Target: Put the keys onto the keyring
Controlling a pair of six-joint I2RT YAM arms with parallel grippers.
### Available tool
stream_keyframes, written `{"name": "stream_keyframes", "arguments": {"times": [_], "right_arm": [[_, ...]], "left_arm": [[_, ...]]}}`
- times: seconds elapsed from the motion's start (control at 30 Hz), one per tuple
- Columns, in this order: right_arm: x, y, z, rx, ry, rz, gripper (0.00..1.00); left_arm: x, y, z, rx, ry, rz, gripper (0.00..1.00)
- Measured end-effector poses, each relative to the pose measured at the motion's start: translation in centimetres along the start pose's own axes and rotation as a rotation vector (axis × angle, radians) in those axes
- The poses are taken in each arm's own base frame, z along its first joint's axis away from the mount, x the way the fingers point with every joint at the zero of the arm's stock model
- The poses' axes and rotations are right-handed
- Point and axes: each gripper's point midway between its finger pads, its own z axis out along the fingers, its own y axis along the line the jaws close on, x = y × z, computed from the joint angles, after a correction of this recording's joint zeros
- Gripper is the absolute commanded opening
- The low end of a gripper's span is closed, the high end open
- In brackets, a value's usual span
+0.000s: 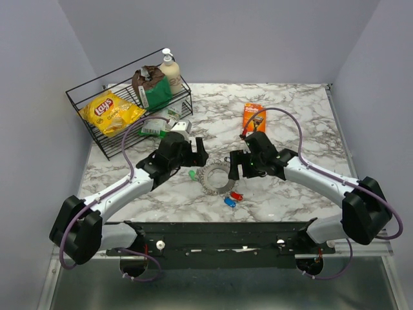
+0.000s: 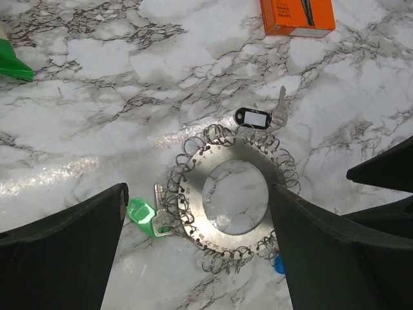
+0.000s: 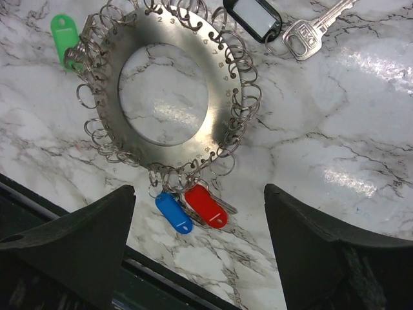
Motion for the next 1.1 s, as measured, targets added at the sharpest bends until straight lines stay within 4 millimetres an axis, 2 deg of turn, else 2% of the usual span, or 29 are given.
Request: {"name": "stream_keyframes", "arguments": {"times": [0.3,0.53,0.7,1.1], "right_arm": [[0.8,0.0,0.9,-0.005,0.039,0.003,0.88],[1.2,0.2,1.4,-0.020,0.063,0.006,0.88],[1.4,0.3,1.6,-0.031,0.073,0.006,0.87],[2.0,0.9,1.9,-0.064,0.111,0.010,0.79]], "left_arm": [[0.0,-0.3,1.6,-0.013,0.046,0.002,0.98],[1.6,0.4,2.4,-0.038,0.108,0.004,0.98],[1.8,0.3,2.5,-0.040,0.127,0.004,0.98],[2.6,-0.2,3.4,-0.021,0.159,0.007,0.96]]}}
